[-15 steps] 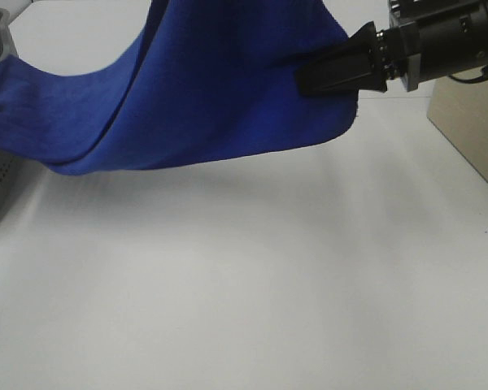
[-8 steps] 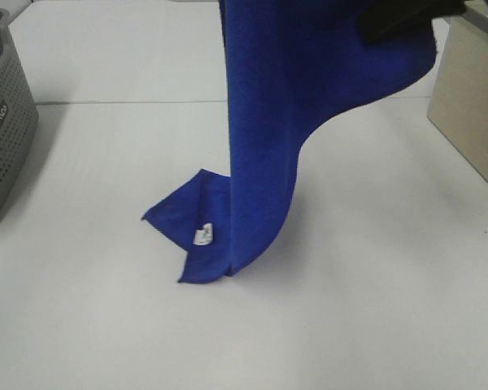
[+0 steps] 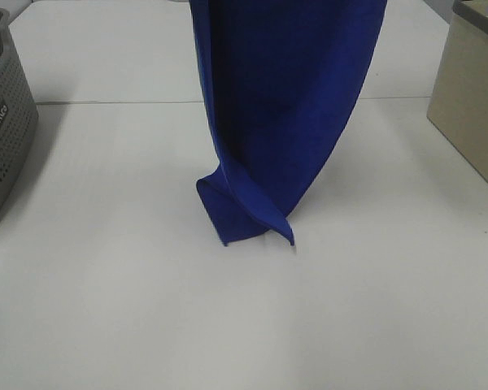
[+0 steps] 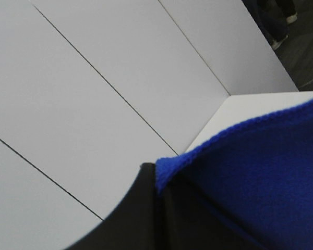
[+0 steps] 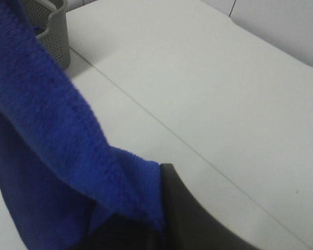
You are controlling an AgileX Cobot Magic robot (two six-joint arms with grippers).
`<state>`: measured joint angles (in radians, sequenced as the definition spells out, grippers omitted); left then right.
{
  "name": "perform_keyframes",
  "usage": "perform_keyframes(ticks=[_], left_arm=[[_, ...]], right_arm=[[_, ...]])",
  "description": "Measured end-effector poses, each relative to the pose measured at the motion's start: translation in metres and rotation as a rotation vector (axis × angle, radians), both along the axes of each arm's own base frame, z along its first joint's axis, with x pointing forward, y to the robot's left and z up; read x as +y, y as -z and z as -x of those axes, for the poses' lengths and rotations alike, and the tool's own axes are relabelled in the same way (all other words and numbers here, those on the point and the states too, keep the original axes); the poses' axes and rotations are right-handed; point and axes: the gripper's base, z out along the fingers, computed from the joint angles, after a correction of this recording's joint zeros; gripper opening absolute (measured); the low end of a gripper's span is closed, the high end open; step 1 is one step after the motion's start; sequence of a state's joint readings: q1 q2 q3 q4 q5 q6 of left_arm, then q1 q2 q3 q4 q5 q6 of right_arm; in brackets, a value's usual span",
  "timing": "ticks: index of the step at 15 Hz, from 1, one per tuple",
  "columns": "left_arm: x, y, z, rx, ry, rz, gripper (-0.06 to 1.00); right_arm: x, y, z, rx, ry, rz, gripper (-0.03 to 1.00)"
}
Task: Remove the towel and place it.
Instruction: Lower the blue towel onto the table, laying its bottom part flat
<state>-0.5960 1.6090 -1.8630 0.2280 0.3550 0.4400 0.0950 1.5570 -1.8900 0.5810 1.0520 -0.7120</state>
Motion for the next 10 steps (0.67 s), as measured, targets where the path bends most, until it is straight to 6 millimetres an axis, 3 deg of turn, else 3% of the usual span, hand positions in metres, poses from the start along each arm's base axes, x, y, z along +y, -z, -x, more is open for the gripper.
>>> perform_keyframes(ticks=[2,5,7,8,10], left_arm=[[-0.004,-0.002,-0.003,-0.056,0.013,0.023,0.0],[-0.01,0.007,-0.021,-0.141,0.012,0.01,0.0],[-0.003,0.015,-0.042,-0.18,-0.011,0.042,0.0],[0.009,0.02,-0.059,-0.201,-0.036,0.093,0.0],[0.015,0.027,-0.073,-0.207,-0.048,0.134,0.0]], right_arm=[[0.001,-0.009,-0.013,-0.042,0.01,-0.007,0.02],[0.002,-0.002,-0.039,-0.049,0.02,0.012,0.02],[0.001,0.001,-0.052,-0.08,0.037,0.023,0.02],[0.0,0.005,-0.07,-0.148,0.07,0.023,0.02],[0.0,0.01,-0.088,-0.223,0.108,-0.002,0.02]])
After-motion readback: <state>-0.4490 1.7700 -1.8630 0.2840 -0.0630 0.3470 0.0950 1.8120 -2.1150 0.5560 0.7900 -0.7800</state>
